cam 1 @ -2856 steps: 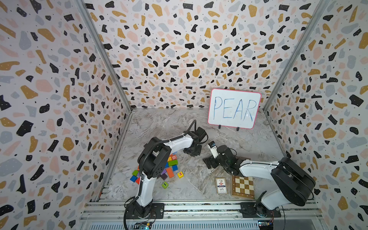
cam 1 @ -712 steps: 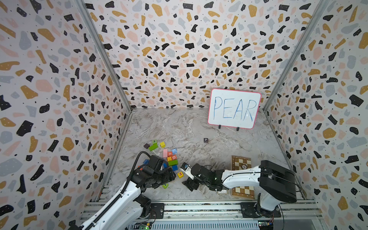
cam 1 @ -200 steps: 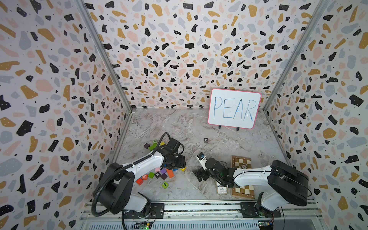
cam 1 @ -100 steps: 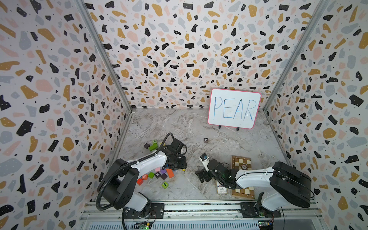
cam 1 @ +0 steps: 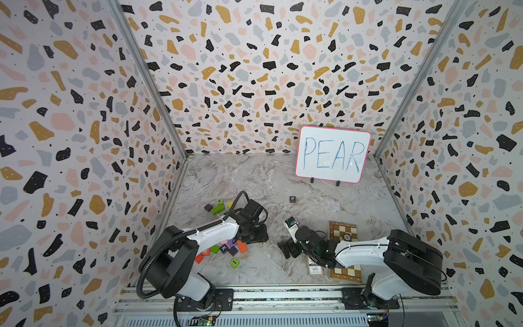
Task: Spell the uppercase word “pear” with letter blocks
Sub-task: Pick up the letter block from the center of the board.
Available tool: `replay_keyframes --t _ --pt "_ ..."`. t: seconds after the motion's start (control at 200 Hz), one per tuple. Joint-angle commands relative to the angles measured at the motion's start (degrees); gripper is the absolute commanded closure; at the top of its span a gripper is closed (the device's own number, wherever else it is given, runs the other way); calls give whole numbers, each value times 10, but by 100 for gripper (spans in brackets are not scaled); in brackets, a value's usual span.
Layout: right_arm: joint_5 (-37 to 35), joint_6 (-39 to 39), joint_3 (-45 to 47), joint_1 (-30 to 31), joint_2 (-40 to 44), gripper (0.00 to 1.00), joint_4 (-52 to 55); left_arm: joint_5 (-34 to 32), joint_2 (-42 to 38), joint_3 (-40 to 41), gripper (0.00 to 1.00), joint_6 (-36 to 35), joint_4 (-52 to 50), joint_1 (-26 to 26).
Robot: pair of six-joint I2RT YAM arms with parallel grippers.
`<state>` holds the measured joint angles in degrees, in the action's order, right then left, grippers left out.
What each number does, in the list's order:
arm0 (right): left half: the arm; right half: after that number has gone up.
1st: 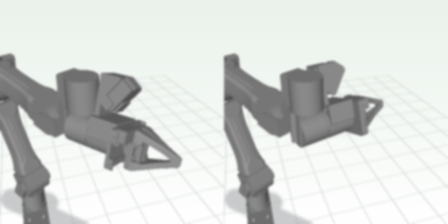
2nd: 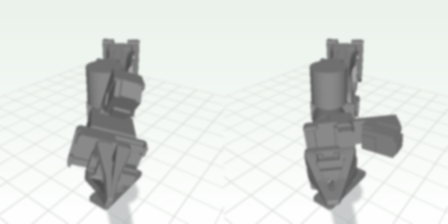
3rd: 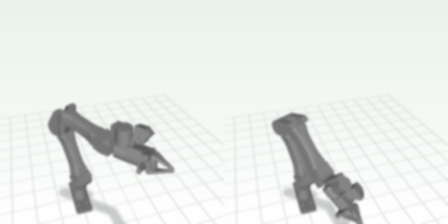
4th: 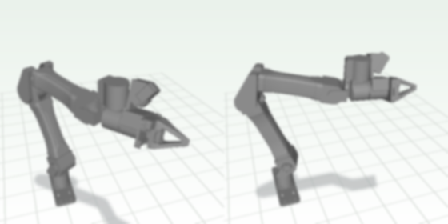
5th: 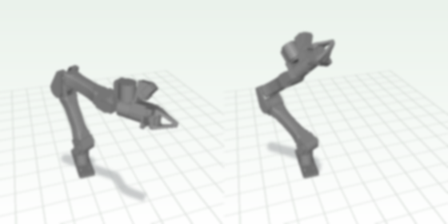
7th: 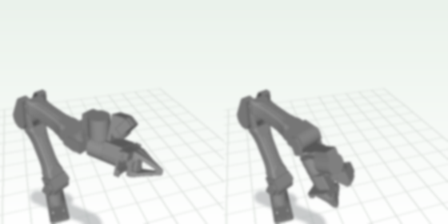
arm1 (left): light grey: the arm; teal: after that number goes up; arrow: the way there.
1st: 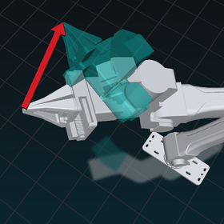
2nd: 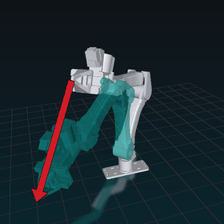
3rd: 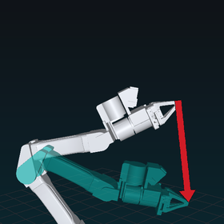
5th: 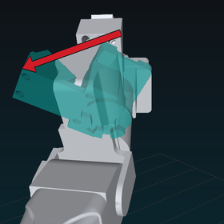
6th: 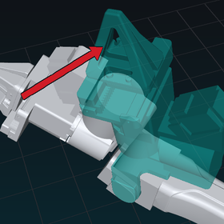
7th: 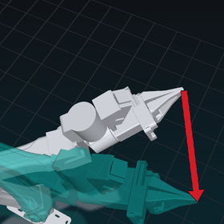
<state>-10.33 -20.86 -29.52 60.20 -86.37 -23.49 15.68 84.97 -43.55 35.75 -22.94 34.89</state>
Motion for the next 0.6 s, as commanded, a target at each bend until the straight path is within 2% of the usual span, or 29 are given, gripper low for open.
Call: replay_keyframes --t 0.0,0.18,0.365,0.476,0.596 --pt "-12 -23 -19 -2 7 0 32 5 -8 8 53 11 10 3" --pt "-26 -147 -94 -2 -11 5 152 -27 -61 27 51 30 -15 1" --pt "-1 -305 -222 12 -81 17 297 -46 -127 38 48 42 -55 -26" --pt "9 -341 -308 26 -130 18 367 -46 -159 44 45 37 -80 -58" --pt "17 -364 -356 38 -153 18 388 -49 -184 49 43 30 -101 -86"
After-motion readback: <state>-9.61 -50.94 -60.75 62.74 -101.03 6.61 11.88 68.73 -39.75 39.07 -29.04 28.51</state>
